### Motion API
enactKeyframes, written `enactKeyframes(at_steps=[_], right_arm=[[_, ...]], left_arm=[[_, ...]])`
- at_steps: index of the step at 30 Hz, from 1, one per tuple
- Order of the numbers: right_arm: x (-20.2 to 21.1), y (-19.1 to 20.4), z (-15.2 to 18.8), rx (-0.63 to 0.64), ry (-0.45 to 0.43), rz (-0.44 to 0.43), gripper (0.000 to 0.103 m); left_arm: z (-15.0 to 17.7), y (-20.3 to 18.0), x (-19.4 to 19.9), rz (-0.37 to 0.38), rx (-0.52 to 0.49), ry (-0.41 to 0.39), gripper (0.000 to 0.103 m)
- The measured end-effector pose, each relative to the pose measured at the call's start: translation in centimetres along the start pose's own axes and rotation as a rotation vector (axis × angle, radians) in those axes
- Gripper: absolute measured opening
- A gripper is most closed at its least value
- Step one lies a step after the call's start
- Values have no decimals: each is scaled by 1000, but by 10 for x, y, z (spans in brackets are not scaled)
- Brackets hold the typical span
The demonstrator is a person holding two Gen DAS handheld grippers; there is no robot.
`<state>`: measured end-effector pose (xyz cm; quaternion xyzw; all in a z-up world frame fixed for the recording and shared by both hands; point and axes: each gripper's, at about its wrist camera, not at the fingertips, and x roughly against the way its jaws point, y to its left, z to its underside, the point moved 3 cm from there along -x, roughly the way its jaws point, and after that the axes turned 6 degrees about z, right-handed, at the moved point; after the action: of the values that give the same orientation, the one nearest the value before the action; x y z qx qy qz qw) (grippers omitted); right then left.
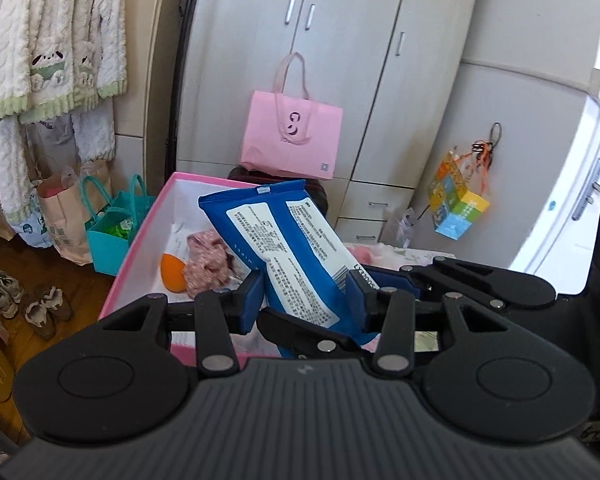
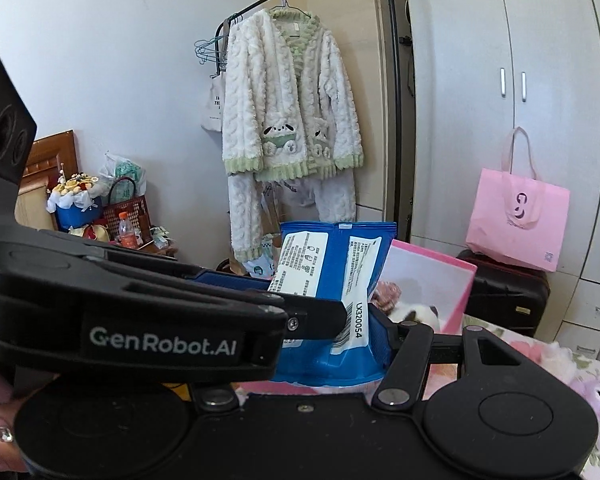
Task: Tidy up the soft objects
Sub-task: 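Carry the blue wipes pack with both grippers into the pink box and release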
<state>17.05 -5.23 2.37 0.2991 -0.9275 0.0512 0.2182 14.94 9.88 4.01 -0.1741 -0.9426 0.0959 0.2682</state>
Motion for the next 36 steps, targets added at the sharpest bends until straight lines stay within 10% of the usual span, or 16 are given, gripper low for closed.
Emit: enactKeyframes(at_steps=[25,36], right_arm=[[-132,-41,19,-226,294,-253,76],[-93,-64,18,-179,278,-272,76]], left_arm=[[-1,86,-95,-104,202,158,43],[-14,67,-58,-189,84,34,59]])
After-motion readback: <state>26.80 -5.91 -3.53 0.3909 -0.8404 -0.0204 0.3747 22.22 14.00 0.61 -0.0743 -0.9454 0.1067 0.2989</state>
